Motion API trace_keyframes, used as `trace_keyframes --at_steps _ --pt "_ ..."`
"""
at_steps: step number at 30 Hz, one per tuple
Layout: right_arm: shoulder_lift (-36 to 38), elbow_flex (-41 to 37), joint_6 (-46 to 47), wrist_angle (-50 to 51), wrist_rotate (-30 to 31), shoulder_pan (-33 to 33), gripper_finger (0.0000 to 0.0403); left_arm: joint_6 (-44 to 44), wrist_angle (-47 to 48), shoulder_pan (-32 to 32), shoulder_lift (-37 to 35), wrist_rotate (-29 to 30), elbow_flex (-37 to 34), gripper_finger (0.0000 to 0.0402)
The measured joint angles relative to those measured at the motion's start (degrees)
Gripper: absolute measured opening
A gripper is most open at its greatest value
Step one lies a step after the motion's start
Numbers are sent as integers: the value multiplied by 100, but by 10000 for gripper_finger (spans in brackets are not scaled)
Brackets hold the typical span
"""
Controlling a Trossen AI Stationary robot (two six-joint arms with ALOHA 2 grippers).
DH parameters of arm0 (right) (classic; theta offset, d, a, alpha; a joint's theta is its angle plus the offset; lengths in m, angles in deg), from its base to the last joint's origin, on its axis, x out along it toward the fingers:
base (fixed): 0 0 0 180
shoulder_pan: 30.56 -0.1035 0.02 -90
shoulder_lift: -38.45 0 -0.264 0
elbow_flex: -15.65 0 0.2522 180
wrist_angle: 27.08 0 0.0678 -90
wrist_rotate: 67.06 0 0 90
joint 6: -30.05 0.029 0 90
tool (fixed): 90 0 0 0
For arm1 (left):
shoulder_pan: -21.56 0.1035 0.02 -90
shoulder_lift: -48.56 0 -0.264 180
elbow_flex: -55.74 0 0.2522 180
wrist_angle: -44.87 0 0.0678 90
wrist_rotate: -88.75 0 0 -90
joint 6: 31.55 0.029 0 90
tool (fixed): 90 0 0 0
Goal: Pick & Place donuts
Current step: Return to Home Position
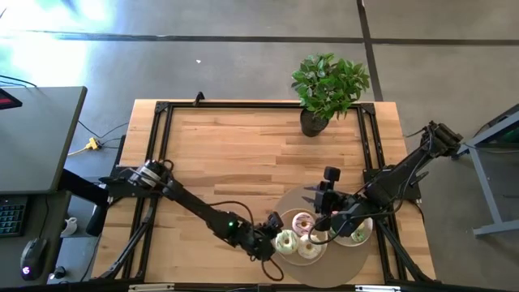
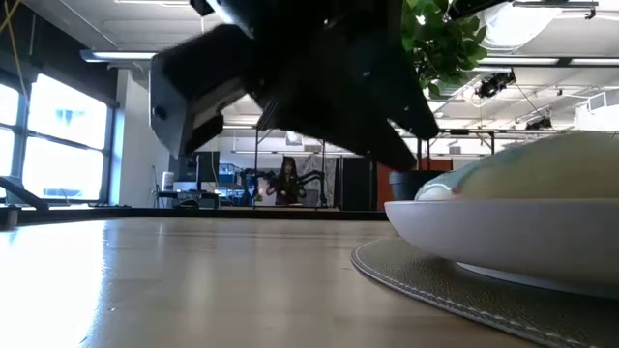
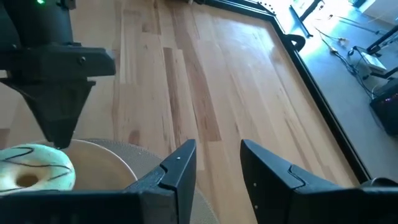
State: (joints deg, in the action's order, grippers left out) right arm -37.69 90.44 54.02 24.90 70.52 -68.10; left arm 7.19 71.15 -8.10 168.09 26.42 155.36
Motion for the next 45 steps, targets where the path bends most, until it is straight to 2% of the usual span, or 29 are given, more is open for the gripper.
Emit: trace_keyframes --at_steps 6,11,13,15,17,19,21,26,29,33,37,42,45 --pt "0 -1 0 2 -101 0 122 -355 200 4 -1 161 317 162" --pt "-2 -1 0 3 -98 1 122 -1304 901 4 -5 1297 817 176" --pt "4 0 0 4 -162 2 122 -1834 1812 39 -5 1778 1150 177" --pt "66 -1 3 4 -373 -11 122 -2585 2995 53 -31 1903 1588 177" --pt "188 -1 31 4 -603 -13 122 -3465 4232 120 -163 1661 1965 177" --pt "357 0 43 4 -789 -16 122 -4311 5100 241 -228 1161 2274 177" --pt "582 -1 44 7 -858 -11 122 -5065 5993 377 -404 879 2322 177" --pt "1345 -2 -254 145 -945 -11 122 -6285 7180 661 -1110 1178 2341 177" --pt "1918 -2 -497 446 -1002 -13 122 -6676 7541 720 -1557 1510 2325 177" --pt "2620 -2 -386 1024 -823 -13 122 -6947 7673 703 -2423 1786 1984 177" --pt "3107 -2 -311 1448 -779 -11 122 -6974 7410 712 -3437 1703 1243 177" --pt "3528 -332 -332 1294 -712 -11 122 -7141 6594 804 -5040 1525 -519 177" --pt "3783 -759 -135 1071 -483 -11 122 -7262 5463 802 -6165 1330 -1983 177"
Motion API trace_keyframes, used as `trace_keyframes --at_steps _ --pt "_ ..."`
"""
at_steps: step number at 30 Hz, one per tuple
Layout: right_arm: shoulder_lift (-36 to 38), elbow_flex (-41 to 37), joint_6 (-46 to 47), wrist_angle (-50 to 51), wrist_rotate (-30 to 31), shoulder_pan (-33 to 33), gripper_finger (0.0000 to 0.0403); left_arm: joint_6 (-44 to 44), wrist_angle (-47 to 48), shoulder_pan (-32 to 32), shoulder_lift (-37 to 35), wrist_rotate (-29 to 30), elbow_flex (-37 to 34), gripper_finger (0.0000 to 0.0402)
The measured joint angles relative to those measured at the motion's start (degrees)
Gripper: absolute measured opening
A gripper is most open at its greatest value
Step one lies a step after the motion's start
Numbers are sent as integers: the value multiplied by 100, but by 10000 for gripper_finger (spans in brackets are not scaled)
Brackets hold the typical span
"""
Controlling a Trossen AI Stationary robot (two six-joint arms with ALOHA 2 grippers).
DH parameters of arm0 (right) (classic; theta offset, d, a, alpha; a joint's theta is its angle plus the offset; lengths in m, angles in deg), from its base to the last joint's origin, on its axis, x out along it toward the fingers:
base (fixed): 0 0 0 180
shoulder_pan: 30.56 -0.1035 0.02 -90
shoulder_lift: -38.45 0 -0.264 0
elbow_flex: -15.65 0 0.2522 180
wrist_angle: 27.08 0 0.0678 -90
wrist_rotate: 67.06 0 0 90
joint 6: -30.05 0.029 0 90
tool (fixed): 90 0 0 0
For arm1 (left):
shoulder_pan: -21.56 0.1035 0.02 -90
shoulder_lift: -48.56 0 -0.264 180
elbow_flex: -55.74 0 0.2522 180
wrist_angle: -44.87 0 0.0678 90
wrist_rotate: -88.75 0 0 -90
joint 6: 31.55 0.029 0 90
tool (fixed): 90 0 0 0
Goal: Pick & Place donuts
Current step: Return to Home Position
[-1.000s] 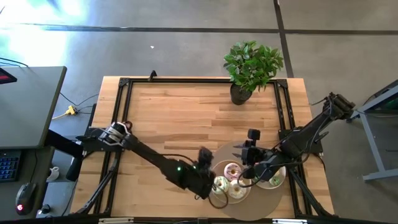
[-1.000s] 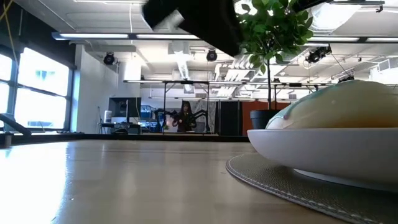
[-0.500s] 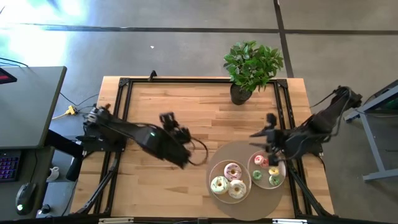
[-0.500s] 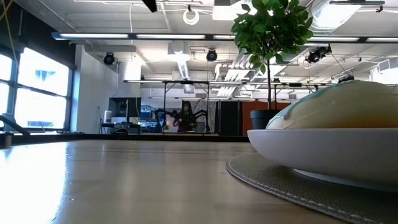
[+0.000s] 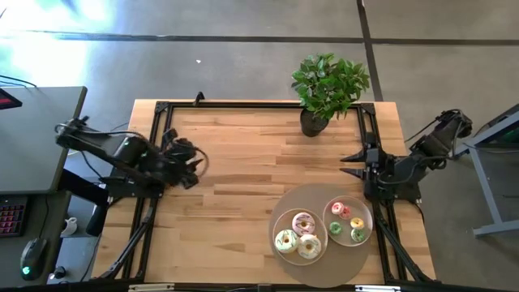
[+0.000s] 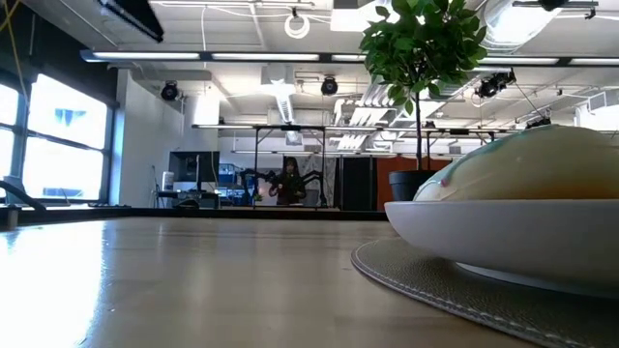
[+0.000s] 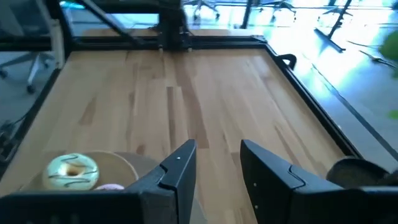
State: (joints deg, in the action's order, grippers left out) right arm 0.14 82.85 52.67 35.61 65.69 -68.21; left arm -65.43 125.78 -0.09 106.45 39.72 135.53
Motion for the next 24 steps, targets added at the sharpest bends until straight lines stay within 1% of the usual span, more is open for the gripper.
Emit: trace_keyframes --at_steps 3,5,7,9,11,12,13,16,18,20,21,24 --pt "285 -573 39 -512 61 4 122 394 -1693 0 -1064 -332 -1409 177" --pt "473 -1047 -227 -1132 -32 9 122 854 -2809 2 -1719 -625 -2276 177" --pt "658 -1507 -841 -2070 -76 51 122 1484 -4158 41 -2254 -717 -3007 177" --pt "824 -1940 -1748 -3262 15 182 122 2148 -5309 214 -2680 -774 -3627 177" --pt "1031 -2258 -2529 -4325 -57 366 122 2609 -6156 482 -2958 -1142 -3992 177" --pt "1149 -2374 -2797 -4658 -236 460 122 2745 -6230 627 -3079 -1345 -4075 177" --pt "1283 -2447 -2946 -4751 -415 542 122 2775 -6176 787 -3219 -1509 -4121 177" --pt "1741 -2569 -2805 -4557 -851 759 122 2680 -5834 1214 -3699 -1692 -4107 177" --pt "2098 -2708 -2582 -4379 -874 845 122 2620 -5506 1484 -3968 -1738 -4085 177" --pt "2469 -2915 -2452 -4385 -872 895 122 2499 -5177 1706 -4213 -1987 -4163 177" --pt "2628 -3038 -2403 -4406 -882 913 122 2458 -5208 1789 -4286 -2169 -4264 177" --pt "3075 -3492 -2301 -4518 -882 920 122 2460 -5767 1956 -4449 -2613 -4722 177"
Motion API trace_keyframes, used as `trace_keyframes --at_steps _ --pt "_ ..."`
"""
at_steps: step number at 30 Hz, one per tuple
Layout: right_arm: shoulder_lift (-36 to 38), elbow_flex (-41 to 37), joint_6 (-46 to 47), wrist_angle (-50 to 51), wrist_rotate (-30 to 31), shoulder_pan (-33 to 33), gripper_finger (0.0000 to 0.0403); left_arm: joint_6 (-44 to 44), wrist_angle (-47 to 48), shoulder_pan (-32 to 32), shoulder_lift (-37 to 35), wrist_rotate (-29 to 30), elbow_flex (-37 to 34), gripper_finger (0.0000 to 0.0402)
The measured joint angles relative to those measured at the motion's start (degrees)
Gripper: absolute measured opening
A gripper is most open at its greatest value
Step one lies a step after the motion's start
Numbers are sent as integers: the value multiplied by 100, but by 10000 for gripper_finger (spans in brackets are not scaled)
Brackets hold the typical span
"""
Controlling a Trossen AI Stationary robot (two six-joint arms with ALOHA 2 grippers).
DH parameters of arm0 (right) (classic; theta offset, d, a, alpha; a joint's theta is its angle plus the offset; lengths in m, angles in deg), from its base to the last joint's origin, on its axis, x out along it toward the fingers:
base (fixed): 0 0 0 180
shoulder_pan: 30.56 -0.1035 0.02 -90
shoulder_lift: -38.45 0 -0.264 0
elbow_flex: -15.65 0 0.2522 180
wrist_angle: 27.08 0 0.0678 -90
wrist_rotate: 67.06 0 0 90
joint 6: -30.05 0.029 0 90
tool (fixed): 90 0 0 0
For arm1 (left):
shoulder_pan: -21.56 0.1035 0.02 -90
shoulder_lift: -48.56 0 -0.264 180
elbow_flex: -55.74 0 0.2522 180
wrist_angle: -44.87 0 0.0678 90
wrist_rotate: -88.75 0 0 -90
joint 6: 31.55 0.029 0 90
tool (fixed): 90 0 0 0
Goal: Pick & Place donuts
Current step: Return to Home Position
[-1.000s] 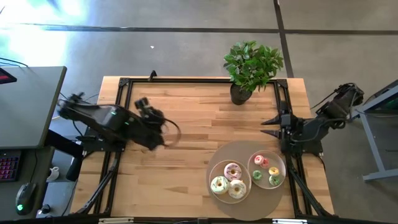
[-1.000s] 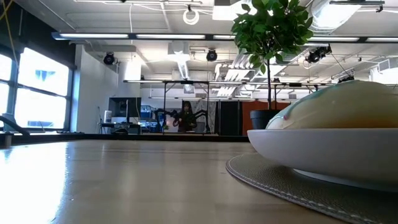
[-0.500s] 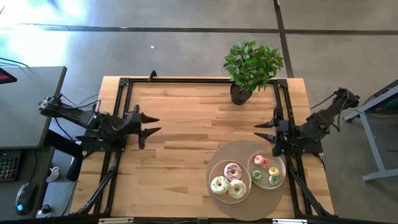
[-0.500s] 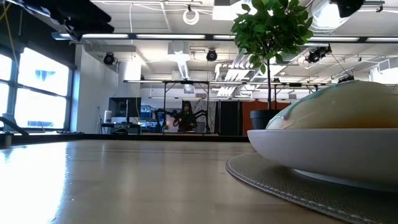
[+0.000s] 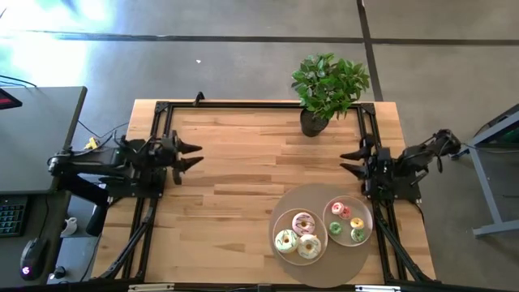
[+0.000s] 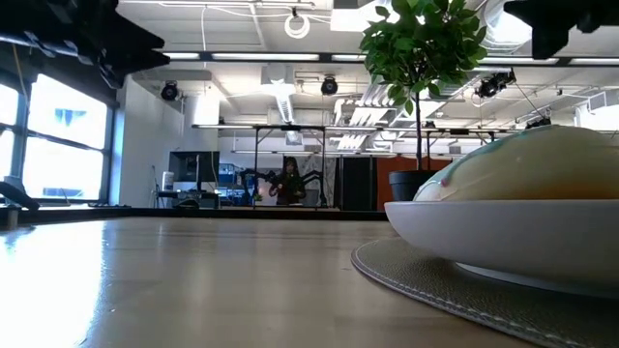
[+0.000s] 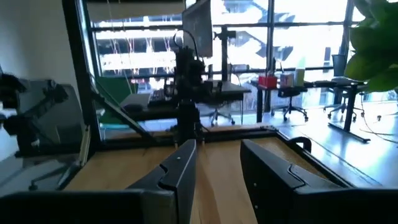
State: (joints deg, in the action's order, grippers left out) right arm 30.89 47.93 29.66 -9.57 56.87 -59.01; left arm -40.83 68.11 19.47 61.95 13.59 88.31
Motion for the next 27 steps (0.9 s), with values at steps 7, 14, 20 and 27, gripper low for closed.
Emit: trace_keyframes --at_steps 7,14,20,27 --pt "533 -1122 -964 -1511 -315 0 122 108 -1980 396 -13 -441 -1275 177" --pt "675 -1171 -1044 -1201 -432 -2 122 -3 -2760 848 -16 -793 -1777 177" --pt "669 -1197 -748 -765 -694 -2 122 -17 -2687 1048 -10 -984 -1790 177" --pt "655 -1197 -739 -839 -1698 -4 122 -19 -2009 1034 -5 -975 -1794 177"
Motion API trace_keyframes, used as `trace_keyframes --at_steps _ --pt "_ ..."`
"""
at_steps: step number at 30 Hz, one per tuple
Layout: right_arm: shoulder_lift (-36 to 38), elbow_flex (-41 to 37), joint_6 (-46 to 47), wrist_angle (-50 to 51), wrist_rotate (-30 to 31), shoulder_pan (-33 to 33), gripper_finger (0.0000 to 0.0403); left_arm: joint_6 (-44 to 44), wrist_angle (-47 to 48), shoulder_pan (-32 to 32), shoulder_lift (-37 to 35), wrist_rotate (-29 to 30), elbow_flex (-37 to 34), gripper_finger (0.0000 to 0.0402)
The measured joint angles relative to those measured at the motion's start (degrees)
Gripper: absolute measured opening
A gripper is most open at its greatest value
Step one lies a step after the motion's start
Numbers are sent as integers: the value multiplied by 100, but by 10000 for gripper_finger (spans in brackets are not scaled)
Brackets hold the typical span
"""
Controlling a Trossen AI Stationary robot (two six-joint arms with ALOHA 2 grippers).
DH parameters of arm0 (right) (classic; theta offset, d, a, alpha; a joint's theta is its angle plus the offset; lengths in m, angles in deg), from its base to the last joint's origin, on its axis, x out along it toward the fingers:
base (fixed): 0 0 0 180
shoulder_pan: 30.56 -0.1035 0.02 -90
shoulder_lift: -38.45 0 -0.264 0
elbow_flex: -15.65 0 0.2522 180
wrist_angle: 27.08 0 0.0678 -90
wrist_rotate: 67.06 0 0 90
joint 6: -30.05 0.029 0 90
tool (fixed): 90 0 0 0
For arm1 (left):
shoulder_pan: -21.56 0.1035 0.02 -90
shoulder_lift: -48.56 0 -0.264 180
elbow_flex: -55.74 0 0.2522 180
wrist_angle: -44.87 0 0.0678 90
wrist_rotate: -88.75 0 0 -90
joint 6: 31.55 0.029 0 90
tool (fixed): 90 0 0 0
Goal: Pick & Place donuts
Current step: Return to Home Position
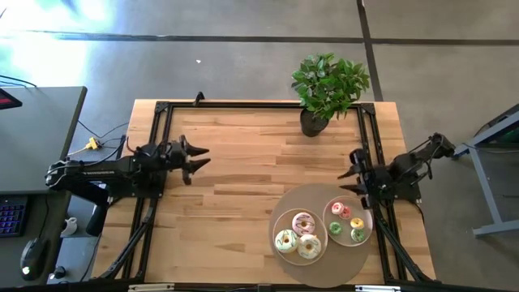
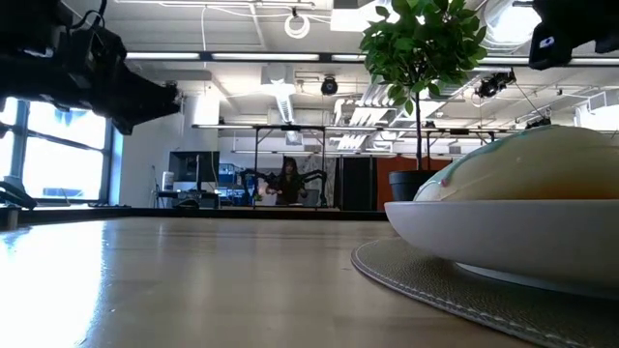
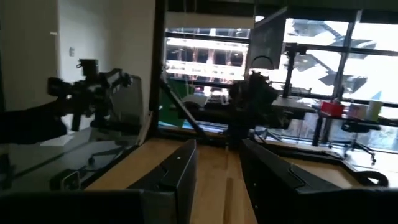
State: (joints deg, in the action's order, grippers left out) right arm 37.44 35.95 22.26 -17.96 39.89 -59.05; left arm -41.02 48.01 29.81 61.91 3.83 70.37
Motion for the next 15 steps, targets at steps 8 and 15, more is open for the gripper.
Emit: trace_keyframes --at_steps 8,15 --pt "-10 -546 -356 -617 1145 2 122 0 710 0 2 0 -4 177" --pt "-4 -592 -462 -636 1210 2 122 0 932 0 2 2 -7 177"
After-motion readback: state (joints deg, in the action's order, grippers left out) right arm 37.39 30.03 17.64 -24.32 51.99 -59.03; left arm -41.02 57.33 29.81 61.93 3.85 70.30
